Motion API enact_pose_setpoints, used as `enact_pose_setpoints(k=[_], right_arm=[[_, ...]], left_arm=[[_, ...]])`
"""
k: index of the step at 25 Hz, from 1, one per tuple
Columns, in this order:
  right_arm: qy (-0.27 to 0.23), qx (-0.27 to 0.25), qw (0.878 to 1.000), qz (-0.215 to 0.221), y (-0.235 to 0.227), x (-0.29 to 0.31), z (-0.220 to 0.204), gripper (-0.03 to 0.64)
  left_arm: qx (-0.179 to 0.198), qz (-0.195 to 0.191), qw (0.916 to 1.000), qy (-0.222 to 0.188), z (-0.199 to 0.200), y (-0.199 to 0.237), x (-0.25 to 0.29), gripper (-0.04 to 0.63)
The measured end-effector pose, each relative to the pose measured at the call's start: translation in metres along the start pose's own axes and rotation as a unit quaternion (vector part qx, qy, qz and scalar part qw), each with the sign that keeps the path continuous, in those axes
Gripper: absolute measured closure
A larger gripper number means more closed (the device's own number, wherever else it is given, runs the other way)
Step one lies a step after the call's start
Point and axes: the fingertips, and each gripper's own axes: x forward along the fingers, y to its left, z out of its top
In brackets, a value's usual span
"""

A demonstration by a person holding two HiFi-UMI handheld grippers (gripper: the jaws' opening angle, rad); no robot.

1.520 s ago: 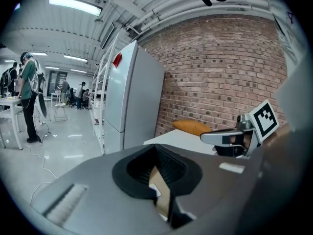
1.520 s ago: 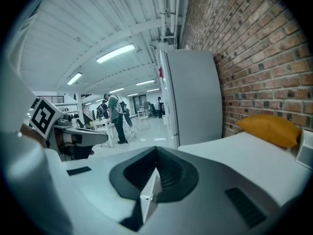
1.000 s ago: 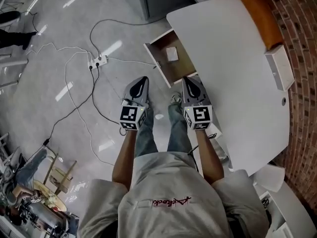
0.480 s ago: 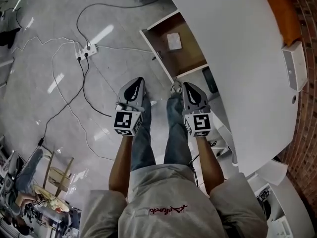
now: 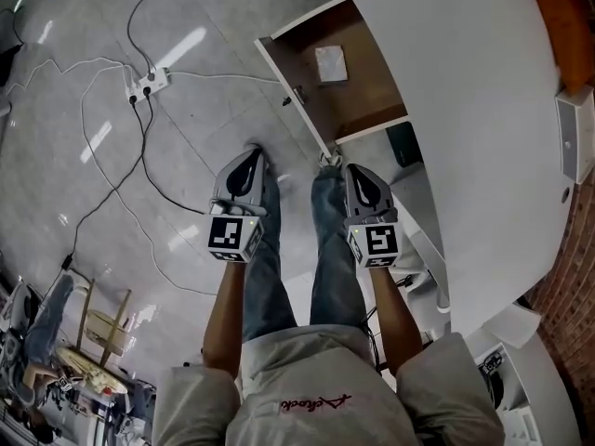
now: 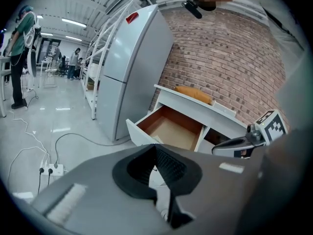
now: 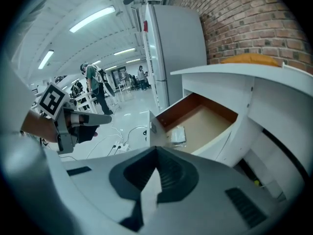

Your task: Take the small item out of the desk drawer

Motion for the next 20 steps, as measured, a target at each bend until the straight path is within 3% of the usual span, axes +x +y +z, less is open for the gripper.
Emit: enact_pose_setpoints(k=[7, 20], right_arm=[[-0.001, -0.004, 1.0, 0.01, 0.003, 0.022, 0.0, 0.606], [-0.028, -0.029, 0.999, 0.002, -0.011, 0.092, 0.056, 0.606]], left_arm=[[-0.009, 0.001, 1.0, 0.001, -0.013, 0.006, 0.012, 0.586], [-0.021, -0.005, 0.9998, -0.005, -0.009, 0.013, 0.027, 0.586]])
